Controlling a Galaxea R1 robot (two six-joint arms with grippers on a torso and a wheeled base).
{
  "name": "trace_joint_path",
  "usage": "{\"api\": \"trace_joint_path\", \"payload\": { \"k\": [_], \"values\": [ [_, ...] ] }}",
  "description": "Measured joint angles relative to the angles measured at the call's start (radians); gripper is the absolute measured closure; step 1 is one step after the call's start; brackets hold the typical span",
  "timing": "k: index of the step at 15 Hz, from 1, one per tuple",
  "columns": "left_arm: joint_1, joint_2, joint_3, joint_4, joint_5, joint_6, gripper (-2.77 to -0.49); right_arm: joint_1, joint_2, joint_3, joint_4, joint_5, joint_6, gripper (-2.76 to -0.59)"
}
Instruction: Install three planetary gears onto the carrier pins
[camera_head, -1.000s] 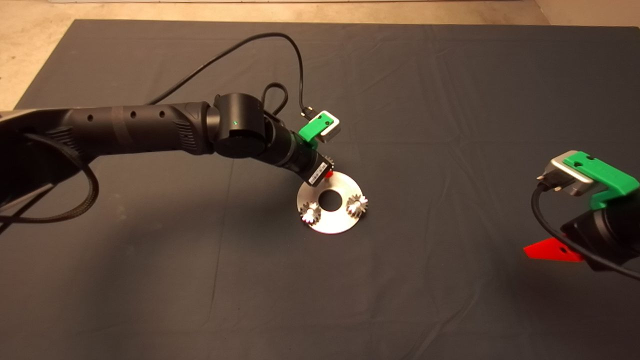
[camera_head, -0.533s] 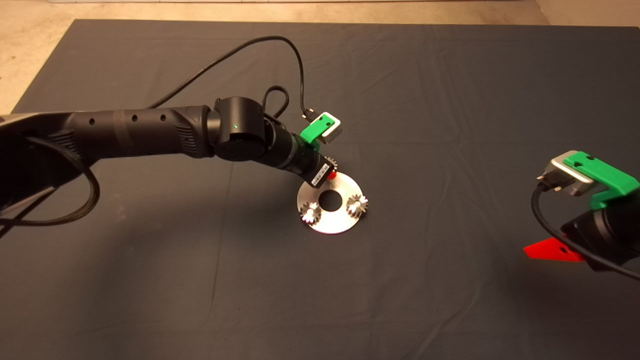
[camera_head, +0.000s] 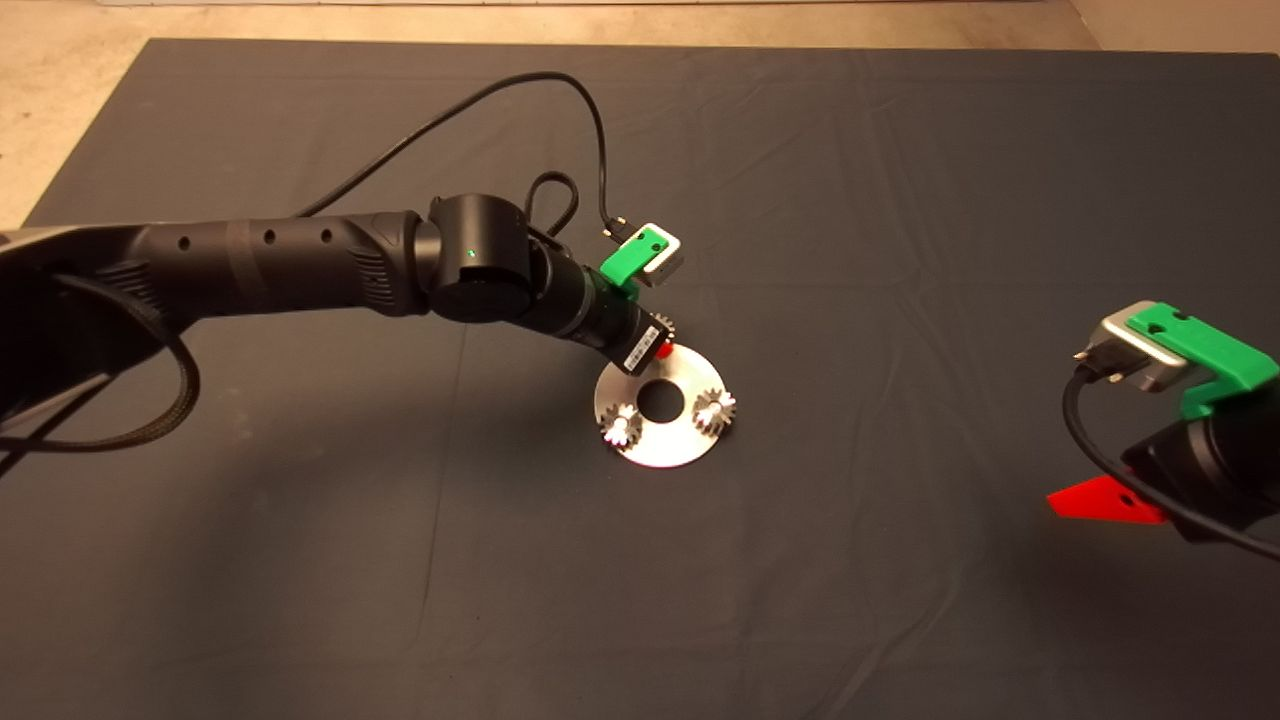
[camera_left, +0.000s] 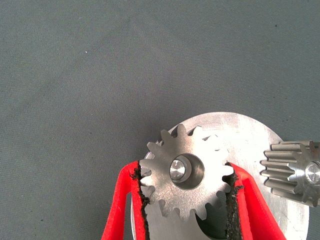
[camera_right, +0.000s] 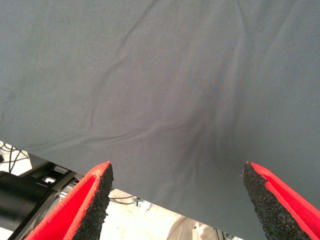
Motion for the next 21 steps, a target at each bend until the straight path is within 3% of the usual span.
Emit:
{"api": "trace_joint_path", "payload": {
  "k": [7,11,17,19,21],
  "values": [
    [0.005,-0.003,0.019,0.005,-0.004,-0.016,-0.59,0.0,0.0,0.0,0.0,0.0,0.0,-1.91],
    [0.01,0.0,0.021,0.042,-0.005,-0.023,-0.59,0.0,0.0,0.0,0.0,0.0,0.0,-1.91],
    [0.011,-0.001,0.021,0.049,-0.006,-0.023,-0.59,0.0,0.0,0.0,0.0,0.0,0.0,-1.91],
    [0.013,-0.006,0.021,0.065,-0.006,-0.023,-0.59,0.0,0.0,0.0,0.0,0.0,0.0,-1.91],
    [0.016,-0.018,0.021,0.072,-0.017,-0.023,-0.59,0.0,0.0,0.0,0.0,0.0,0.0,-1.91]
  ]
}}
